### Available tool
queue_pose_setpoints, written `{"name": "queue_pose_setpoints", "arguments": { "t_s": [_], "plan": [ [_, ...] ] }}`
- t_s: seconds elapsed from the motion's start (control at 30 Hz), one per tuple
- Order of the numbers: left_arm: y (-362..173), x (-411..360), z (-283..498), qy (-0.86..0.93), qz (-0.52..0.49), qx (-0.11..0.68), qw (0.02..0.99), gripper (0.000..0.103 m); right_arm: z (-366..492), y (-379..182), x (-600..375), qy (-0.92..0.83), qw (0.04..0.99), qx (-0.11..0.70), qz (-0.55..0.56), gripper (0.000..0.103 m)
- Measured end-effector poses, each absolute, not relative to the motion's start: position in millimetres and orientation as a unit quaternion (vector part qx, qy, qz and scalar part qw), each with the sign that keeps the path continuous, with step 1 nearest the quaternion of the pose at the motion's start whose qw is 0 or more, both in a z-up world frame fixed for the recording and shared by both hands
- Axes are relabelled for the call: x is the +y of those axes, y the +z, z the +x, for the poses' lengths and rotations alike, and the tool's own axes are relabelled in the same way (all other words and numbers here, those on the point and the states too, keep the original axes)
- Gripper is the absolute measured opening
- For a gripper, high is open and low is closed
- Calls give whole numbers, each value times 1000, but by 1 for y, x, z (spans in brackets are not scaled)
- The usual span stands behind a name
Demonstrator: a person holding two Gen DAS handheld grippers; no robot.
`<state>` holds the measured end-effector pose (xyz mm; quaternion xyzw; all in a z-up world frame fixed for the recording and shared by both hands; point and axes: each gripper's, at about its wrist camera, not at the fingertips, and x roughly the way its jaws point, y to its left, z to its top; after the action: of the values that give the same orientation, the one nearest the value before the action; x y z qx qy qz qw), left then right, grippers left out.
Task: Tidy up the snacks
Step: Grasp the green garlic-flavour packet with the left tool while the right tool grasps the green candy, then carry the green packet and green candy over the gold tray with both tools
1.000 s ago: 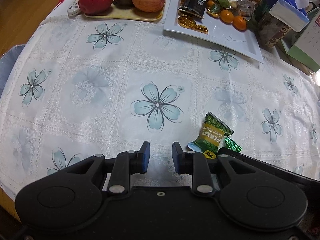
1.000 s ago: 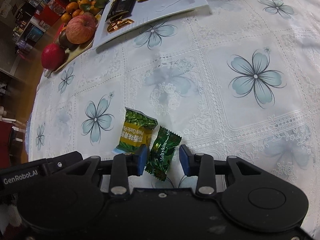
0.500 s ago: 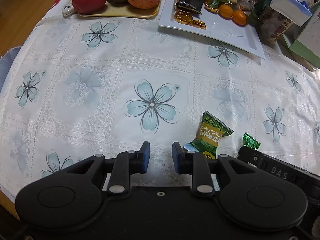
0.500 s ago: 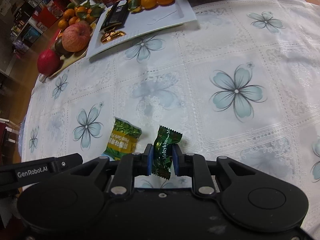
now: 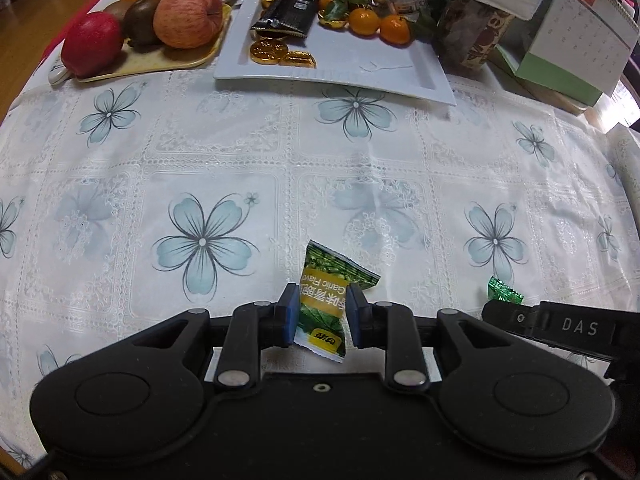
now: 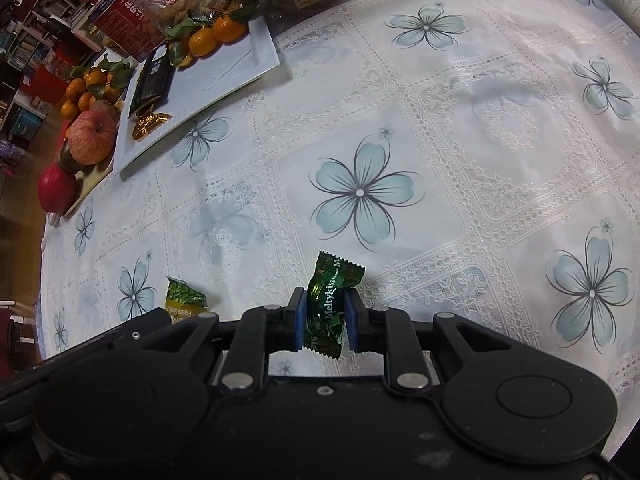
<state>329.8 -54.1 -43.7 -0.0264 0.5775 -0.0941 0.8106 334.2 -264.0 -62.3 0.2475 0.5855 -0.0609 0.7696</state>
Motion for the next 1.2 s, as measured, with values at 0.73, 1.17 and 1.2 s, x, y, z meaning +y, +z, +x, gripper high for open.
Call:
{"name": "queue_pose_setpoints", "arguments": {
  "t_s": [0.73, 1.17, 1.2],
  "plan": [
    [-71, -53, 338, -75, -61, 622, 777, 38, 334, -72, -261, -52, 740, 618, 261, 22],
    [-68, -47, 312, -99, -60, 659, 743, 34, 326, -78, -273, -48, 713, 639, 283, 22],
    [-67, -46, 309, -100, -56, 657, 745, 34, 326, -78, -273, -49, 715, 639, 281, 22]
  ]
}}
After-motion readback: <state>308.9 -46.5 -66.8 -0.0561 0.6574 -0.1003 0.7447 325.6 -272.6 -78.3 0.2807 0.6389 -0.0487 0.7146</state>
